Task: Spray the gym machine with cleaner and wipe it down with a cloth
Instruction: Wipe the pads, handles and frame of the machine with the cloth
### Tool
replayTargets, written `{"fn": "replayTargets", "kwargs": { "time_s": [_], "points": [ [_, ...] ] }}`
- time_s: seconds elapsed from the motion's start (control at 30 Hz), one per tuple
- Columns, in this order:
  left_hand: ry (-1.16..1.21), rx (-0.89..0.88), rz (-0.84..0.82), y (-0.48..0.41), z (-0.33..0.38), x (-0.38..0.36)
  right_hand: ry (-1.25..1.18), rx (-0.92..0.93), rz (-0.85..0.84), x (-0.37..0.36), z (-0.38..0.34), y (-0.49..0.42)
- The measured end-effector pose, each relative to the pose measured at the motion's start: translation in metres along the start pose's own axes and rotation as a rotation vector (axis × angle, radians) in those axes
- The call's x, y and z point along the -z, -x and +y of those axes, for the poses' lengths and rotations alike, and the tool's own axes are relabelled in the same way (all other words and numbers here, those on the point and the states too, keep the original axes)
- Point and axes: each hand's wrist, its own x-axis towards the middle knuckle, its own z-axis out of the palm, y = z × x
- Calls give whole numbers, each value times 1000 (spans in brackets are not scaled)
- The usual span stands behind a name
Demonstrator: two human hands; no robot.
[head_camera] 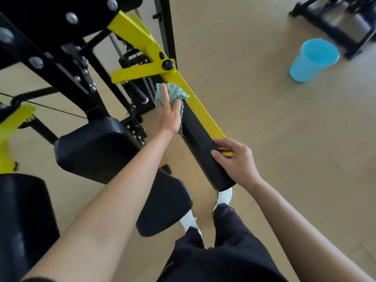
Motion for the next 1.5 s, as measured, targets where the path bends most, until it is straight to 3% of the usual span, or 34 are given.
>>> {"fn": "replayTargets", "kwargs": {
  "time_s": [0.17, 0.3, 0.47, 0.57, 1.07, 1.33, 1.5],
  "points": [
    [-45, -2, 25, 10, 5, -8, -33, -54, -19, 4, 1, -2],
    [-4, -19, -48, 80, -4, -40, -105, -118, -37, 7, 6, 0],
    [188, 127, -173, 173, -9, -73, -504, -256, -60, 12, 9, 6],
    [195, 90, -198, 191, -13, -76, -572, -296, -60, 13, 8, 10],
    [37, 69, 60, -10, 13, -1, -327, -195, -19, 10, 20, 22],
    [-152, 31, 26, 82, 8, -42, -276, -195, -15, 11, 19, 21],
    [27, 26, -90, 155, -13, -71, -447, -261, -18, 17, 12, 20]
  ]
}}
